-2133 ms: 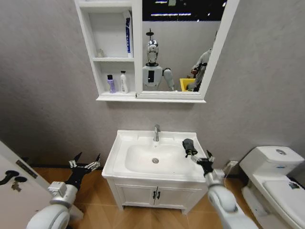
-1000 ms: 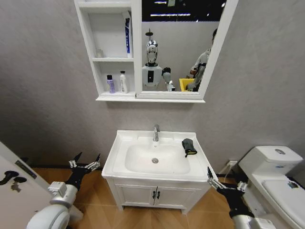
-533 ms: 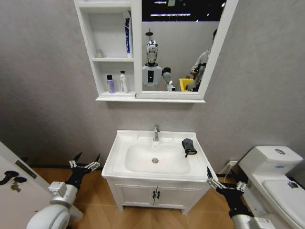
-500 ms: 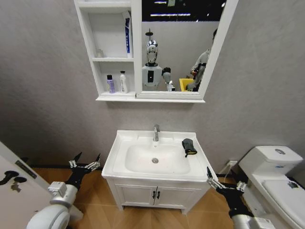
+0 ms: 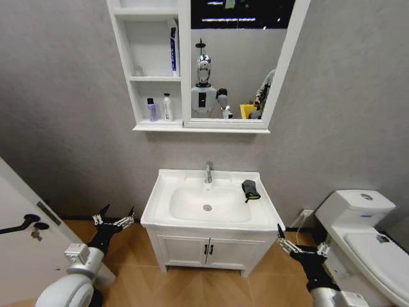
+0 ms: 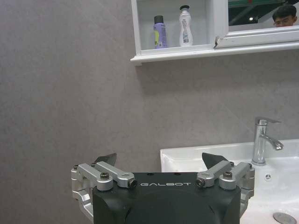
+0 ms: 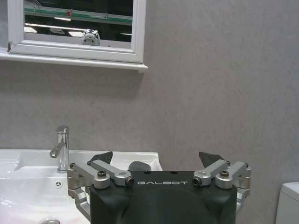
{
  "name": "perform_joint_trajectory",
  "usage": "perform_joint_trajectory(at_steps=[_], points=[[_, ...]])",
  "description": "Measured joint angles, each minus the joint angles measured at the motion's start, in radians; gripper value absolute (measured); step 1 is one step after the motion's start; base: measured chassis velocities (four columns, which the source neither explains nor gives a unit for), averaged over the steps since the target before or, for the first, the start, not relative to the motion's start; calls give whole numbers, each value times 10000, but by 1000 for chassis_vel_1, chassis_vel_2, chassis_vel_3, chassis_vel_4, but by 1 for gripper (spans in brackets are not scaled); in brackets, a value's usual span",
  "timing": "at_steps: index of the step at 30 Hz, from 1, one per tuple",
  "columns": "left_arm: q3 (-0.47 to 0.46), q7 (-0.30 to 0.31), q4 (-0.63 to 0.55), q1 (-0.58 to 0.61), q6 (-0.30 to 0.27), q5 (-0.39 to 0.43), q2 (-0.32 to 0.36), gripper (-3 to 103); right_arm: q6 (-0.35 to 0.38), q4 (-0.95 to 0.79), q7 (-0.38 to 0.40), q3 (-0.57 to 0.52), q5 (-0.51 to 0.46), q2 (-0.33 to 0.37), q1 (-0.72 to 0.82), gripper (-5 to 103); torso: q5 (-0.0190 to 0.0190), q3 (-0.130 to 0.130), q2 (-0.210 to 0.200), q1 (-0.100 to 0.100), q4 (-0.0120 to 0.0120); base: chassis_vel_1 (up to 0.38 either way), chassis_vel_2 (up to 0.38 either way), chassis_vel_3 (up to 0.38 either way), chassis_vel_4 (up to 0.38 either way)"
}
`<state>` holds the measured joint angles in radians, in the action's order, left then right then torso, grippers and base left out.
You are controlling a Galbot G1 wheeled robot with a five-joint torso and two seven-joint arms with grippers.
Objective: Move facial cleanser and shampoo from washbasin to cabinet, then wipe washbasin with towel.
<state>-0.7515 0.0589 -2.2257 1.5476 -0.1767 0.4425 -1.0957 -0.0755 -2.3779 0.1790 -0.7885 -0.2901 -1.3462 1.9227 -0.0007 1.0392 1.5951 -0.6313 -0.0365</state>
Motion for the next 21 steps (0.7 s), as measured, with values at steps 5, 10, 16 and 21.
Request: perform_joint_trajectory(at_steps=[5, 10, 16, 21], points=[[-1, 2, -1, 0, 2, 0, 0, 100, 0, 6, 2, 2, 0, 0, 1, 100, 11, 1, 0, -2, -3, 293, -289, -284, 282], [-1, 2, 0, 0, 2, 0, 0, 100, -2, 6, 5, 0, 0, 1, 1, 100, 0, -1, 1, 2, -1, 318, -344, -322, 322], [0, 2, 0, 0, 2, 0, 0, 100, -5, 8, 5, 1, 0, 1, 2, 100, 14, 1, 1, 2, 0, 380, -368, -357, 355], [-1, 3, -1, 0, 1, 0, 0, 100, -9, 7, 4, 2, 1, 0, 2, 100, 1, 0, 3, 2, -2, 357, -375, -337, 352]])
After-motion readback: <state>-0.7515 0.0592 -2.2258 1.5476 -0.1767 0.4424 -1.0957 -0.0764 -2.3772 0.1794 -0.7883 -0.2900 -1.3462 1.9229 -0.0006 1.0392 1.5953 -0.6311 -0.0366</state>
